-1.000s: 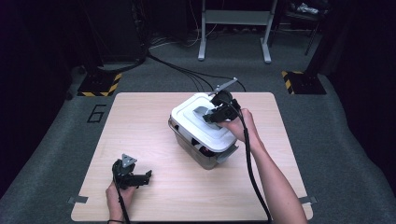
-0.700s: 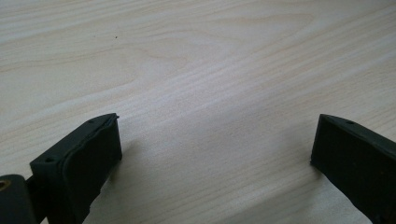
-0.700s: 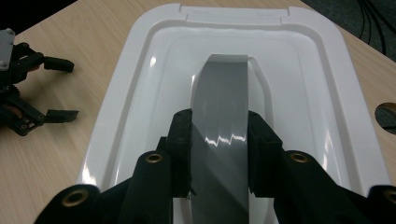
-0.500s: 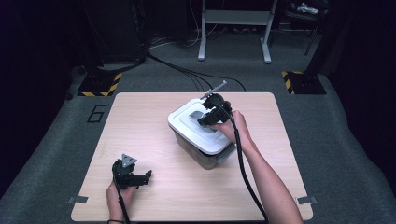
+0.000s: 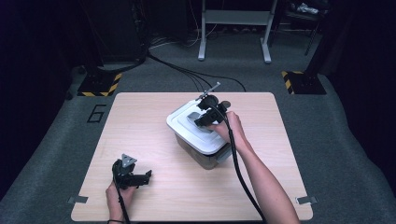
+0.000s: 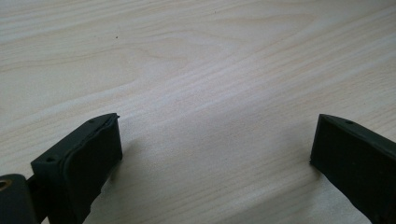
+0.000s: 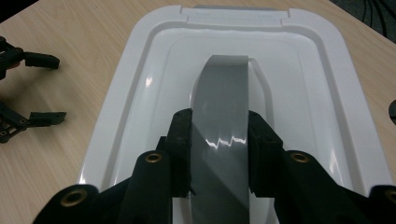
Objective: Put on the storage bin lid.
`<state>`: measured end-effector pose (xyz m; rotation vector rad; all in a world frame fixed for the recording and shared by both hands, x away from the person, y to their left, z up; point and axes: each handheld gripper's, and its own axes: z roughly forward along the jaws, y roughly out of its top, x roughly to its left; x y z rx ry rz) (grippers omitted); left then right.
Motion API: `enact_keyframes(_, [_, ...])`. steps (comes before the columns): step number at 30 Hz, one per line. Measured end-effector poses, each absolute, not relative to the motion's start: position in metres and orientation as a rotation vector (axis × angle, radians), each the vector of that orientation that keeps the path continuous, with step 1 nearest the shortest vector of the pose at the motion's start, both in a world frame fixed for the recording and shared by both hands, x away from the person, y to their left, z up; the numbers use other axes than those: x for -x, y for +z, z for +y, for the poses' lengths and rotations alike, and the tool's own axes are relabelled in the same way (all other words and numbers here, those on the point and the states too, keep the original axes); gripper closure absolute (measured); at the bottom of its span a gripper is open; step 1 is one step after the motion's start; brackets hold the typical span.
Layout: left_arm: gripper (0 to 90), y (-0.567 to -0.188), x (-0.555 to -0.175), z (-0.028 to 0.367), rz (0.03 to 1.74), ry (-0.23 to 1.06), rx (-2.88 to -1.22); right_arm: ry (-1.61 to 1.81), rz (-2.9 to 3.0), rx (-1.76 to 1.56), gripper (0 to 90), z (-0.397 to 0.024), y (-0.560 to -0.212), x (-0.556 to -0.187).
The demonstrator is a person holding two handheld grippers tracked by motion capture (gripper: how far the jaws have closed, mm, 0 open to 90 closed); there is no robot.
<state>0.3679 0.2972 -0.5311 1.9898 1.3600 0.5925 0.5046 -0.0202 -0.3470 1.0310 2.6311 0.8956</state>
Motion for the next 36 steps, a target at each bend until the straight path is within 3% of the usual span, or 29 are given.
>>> enact_keyframes(5, [1.9,-0.531,-0.368,0.297,1.359,0.592,-1.991,0.896,2.63,-1.015,65.8,-0.021,-0.347,-0.505])
enact_keyframes(14, [1.9,-0.531,-0.368,0.297,1.359,0.593,-1.99,0.905,2.617,-1.038,47.0,-0.028,-0.347,-0.506])
enact_keyframes(19, [1.9,-0.531,-0.368,0.297,1.361,0.59,-1.99,0.944,2.567,-1.052,18.4,-0.036,-0.343,-0.503])
enact_keyframes(24, [2.1,-0.531,-0.368,0.297,1.362,0.593,-1.991,0.992,2.523,-1.039,8.0,-0.043,-0.34,-0.499])
enact_keyframes(25, [2.1,-0.531,-0.368,0.297,1.362,0.593,-1.991,1.018,2.51,-1.047,1.8,-0.048,-0.34,-0.496])
enact_keyframes(36, [2.6,-0.531,-0.368,0.296,1.366,0.595,-1.974,1.098,2.353,-1.082,0.0,-0.088,-0.339,-0.475])
